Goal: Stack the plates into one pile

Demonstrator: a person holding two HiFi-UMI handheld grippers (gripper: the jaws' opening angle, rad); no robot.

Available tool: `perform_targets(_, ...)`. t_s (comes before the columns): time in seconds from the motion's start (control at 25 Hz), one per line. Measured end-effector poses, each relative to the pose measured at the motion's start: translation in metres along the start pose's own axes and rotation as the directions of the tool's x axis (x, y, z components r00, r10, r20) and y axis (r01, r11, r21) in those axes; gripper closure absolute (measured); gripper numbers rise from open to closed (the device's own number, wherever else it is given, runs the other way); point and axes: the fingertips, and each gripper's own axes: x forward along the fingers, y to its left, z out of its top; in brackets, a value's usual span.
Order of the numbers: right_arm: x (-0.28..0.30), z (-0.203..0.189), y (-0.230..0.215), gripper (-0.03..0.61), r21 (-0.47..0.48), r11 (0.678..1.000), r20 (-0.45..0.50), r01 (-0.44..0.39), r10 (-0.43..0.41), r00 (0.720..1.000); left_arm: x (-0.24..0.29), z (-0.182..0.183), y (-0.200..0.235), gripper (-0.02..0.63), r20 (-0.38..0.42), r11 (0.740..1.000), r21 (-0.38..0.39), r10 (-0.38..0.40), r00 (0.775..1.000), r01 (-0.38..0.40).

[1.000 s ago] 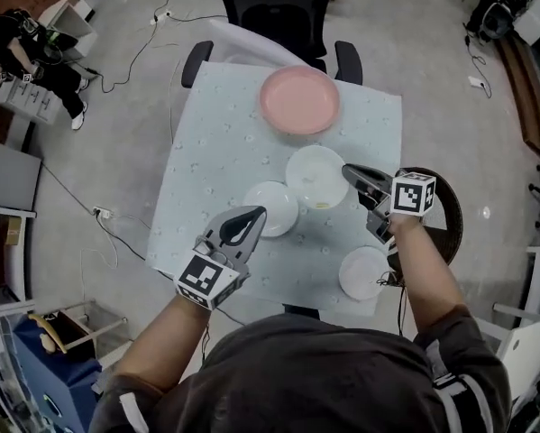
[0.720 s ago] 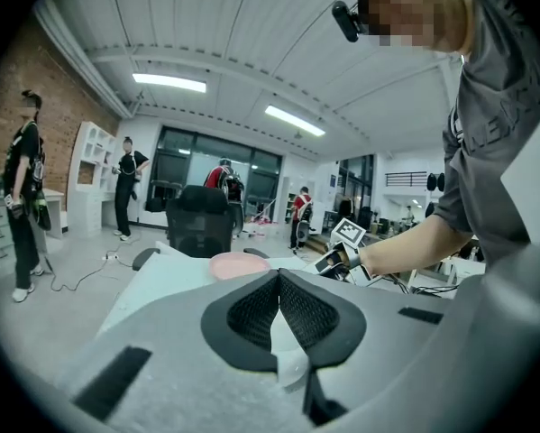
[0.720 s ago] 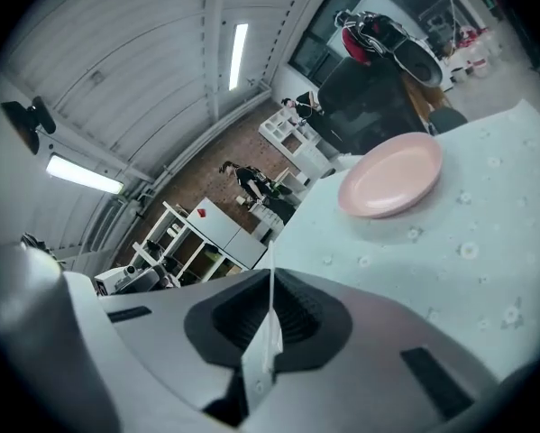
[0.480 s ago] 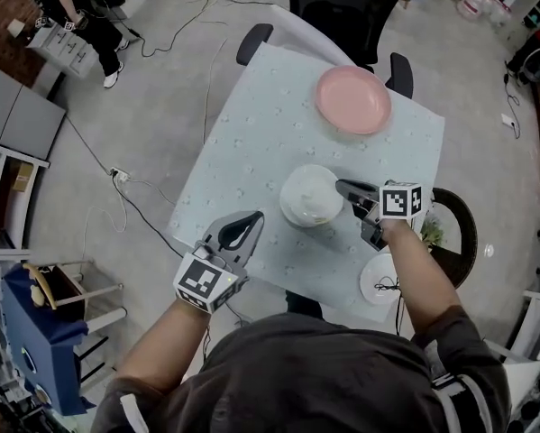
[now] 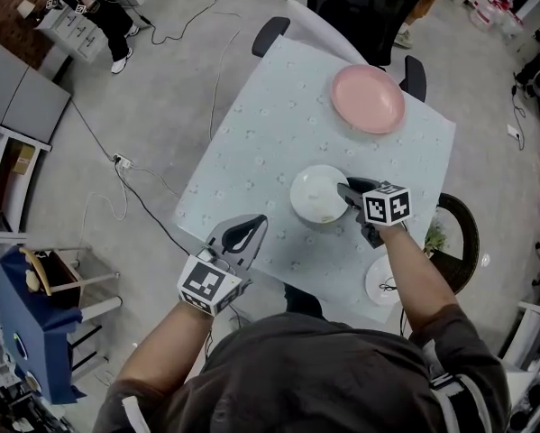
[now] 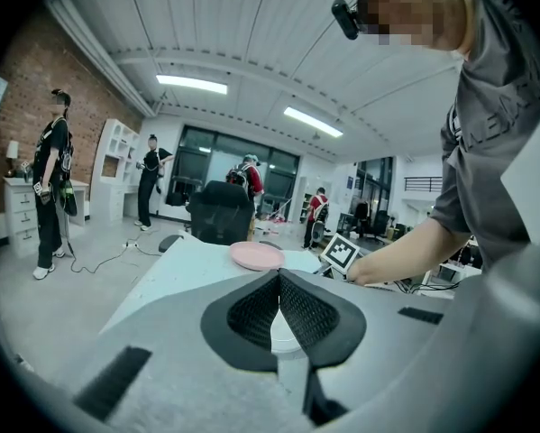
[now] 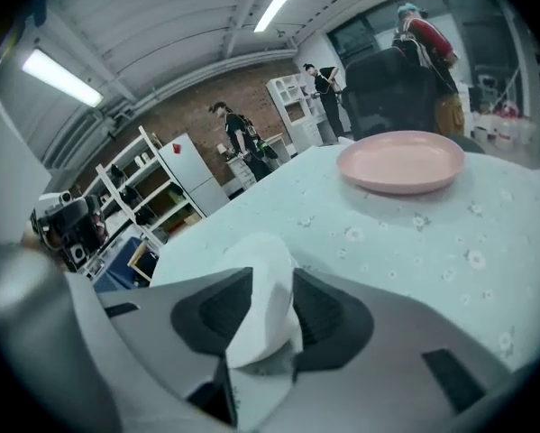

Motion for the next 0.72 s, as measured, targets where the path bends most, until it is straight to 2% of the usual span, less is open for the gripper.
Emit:
perform_targets(0.08, 0.002, -0.001, 0.002, 0.408, -0.045, 0.999, -0.016, 0.02, -0.02, 1.0, -0.003, 0.001, -0.001, 0.609, 0.003, 1.0, 0.0, -0.001, 1.0, 0.001)
perform_targets(0.24, -0.003, 0.004, 0.004, 0.365, -0.075, 0.996, 0.001, 0.05, -0.05, 0.999, -0.015, 0.003, -0.001, 0.609, 0.012, 1.0, 0.001, 0.005, 1.0, -0.005)
perform_targets(0.44, -0.011, 0.013, 0.012, 0.357, -0.109, 0.992, 0.039, 0.064, -0.061, 0.997, -0.03, 0.005, -0.003, 0.609, 0.022, 1.0, 0.007, 0.009, 1.0, -0.009)
perform_targets(0.72, -0.042, 0.042, 0.05, 0.36, -0.144, 0.987, 0.182, 0.065, -0.038, 0.983, -0.05, 0.013, -0.007, 0.609, 0.042, 0.999, 0.034, -0.003, 0.999, 0.002)
